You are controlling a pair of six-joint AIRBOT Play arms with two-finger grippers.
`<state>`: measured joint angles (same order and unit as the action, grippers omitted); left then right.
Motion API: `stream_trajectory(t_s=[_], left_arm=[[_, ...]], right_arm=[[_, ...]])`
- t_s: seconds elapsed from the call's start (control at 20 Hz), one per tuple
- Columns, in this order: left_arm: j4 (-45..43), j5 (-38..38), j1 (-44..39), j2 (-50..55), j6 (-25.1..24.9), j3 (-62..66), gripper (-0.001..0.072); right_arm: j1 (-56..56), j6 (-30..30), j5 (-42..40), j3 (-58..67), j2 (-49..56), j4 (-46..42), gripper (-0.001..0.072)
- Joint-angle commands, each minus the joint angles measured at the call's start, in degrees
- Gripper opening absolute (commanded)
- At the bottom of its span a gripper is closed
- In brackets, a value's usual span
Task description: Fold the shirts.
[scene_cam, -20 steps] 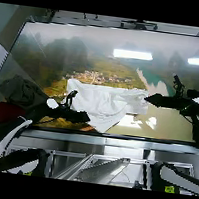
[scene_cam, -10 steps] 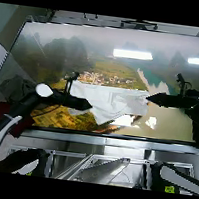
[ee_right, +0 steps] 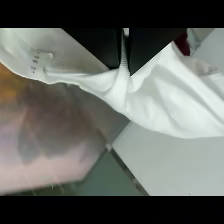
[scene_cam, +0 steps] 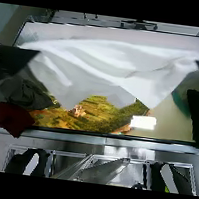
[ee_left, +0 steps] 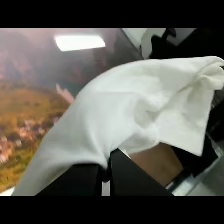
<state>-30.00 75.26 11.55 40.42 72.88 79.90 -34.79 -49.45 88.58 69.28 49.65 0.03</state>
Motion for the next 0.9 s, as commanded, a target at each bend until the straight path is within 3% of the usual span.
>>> stream_trajectory(t_s=[0.0, 0.1, 0.2, 0.4, 0.65, 0.75, 0.85], left_arm=[[7.7, 1.9, 10.8, -3.9, -2.6, 9.4, 0.0028], [7.5, 3.4, 10.7, -2.2, -2.5, 14.7, 0.0028], [7.0, 5.7, 4.8, 2.0, -2.5, 18.2, 0.0028], [6.4, 8.7, -9.7, 12.9, -2.3, 13.3, 0.0028], [-6.4, 3.7, -14.0, 30.0, -2.7, 1.4, 0.0028], [-10.3, -1.7, -13.9, 37.8, -5.7, -2.6, 0.0029], [-10.5, -5.0, -13.9, 47.3, -9.5, -3.9, 0.0029]], right_arm=[[-5.2, -0.3, -3.7, 9.6, -12.0, 8.9, 0.0022], [-5.2, -0.3, -8.0, 14.3, -14.6, 6.2, 0.0021], [-5.2, -0.3, -13.4, 15.7, -15.3, 2.9, 0.0021], [-3.1, -2.4, -12.6, 14.9, -10.6, -8.3, 0.0022], [14.1, -2.4, -15.9, 5.4, 5.2, -25.7, 0.0022], [20.4, -3.1, -19.9, 1.4, 14.8, -32.8, 0.0022], [24.0, -3.8, -23.9, -0.6, 25.8, -33.9, 0.0022]])
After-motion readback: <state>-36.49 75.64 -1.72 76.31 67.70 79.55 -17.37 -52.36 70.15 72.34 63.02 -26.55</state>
